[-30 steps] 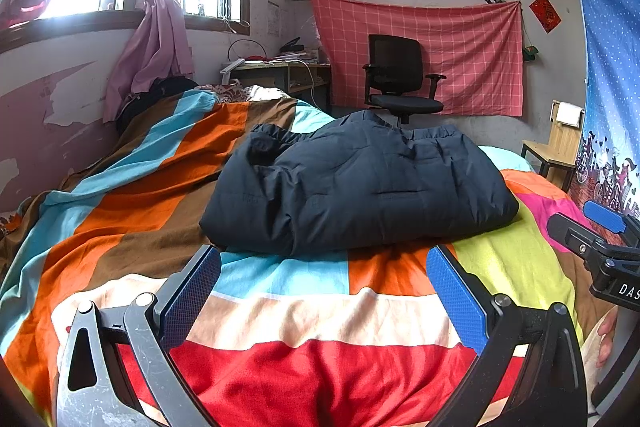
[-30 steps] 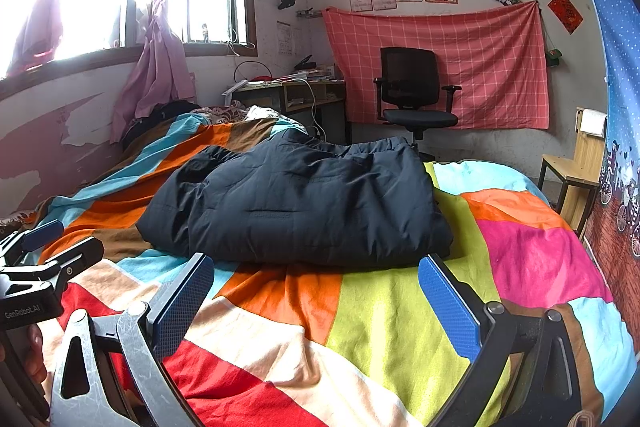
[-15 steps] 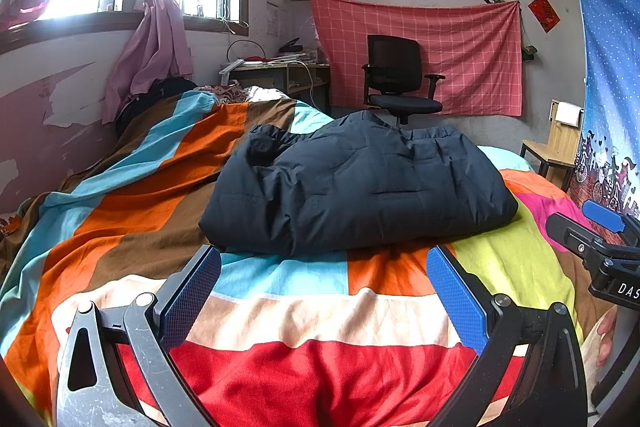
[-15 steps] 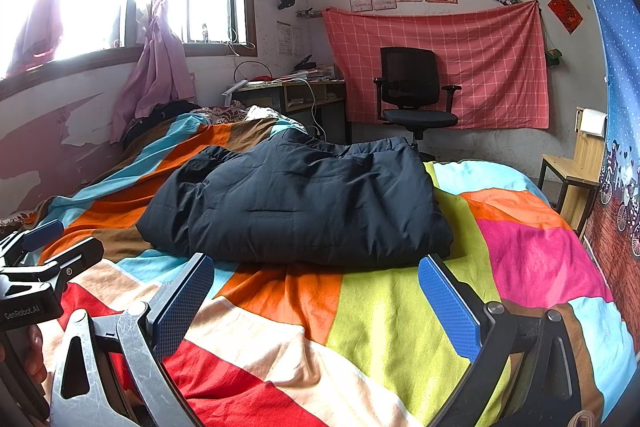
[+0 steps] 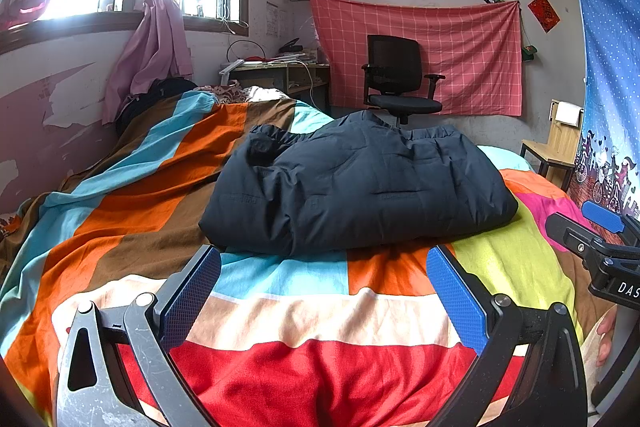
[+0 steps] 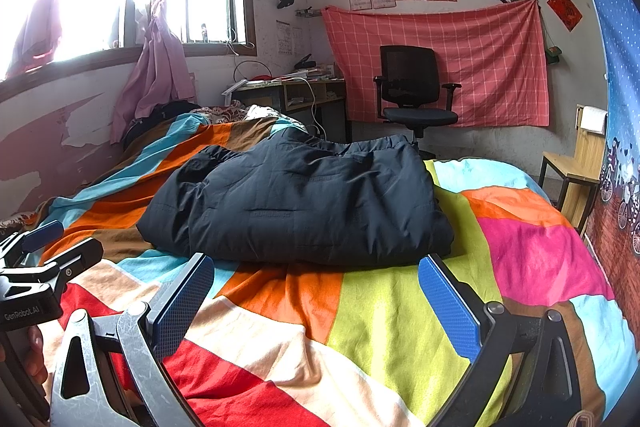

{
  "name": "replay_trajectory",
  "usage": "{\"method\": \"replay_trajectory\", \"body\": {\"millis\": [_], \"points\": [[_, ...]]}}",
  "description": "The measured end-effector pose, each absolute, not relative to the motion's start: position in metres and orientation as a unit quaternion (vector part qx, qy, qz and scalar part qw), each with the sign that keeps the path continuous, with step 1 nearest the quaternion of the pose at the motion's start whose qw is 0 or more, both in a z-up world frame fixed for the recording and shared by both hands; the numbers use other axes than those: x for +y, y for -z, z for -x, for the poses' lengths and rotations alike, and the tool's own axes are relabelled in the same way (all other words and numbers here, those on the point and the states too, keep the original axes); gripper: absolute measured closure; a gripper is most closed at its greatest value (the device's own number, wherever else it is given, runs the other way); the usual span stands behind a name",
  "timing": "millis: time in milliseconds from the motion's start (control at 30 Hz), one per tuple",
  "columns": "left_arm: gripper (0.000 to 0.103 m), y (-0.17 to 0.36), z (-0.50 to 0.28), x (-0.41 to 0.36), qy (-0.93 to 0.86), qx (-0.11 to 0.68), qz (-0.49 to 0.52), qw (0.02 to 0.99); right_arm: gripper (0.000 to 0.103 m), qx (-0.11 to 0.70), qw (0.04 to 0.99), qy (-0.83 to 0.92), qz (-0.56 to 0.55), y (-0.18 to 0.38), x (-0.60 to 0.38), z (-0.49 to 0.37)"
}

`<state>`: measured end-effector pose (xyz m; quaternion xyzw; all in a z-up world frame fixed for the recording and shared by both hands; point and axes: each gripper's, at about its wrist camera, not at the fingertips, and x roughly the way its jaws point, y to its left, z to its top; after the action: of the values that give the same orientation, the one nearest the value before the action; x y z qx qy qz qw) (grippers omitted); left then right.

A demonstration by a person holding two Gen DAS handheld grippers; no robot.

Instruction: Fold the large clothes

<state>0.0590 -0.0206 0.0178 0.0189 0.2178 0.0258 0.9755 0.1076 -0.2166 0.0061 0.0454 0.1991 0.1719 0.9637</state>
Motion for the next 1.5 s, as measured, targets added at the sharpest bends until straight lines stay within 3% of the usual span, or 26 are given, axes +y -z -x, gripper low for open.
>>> {"method": "replay_trajectory", "body": {"millis": [1500], "points": [[0.002,-0.0157,-0.0591,-0.027,-0.035,0.222,-0.028,0.974,0.0,0.199,0.964,-0.172,-0.045,-0.0058,-0.2162,-0.108]]}}
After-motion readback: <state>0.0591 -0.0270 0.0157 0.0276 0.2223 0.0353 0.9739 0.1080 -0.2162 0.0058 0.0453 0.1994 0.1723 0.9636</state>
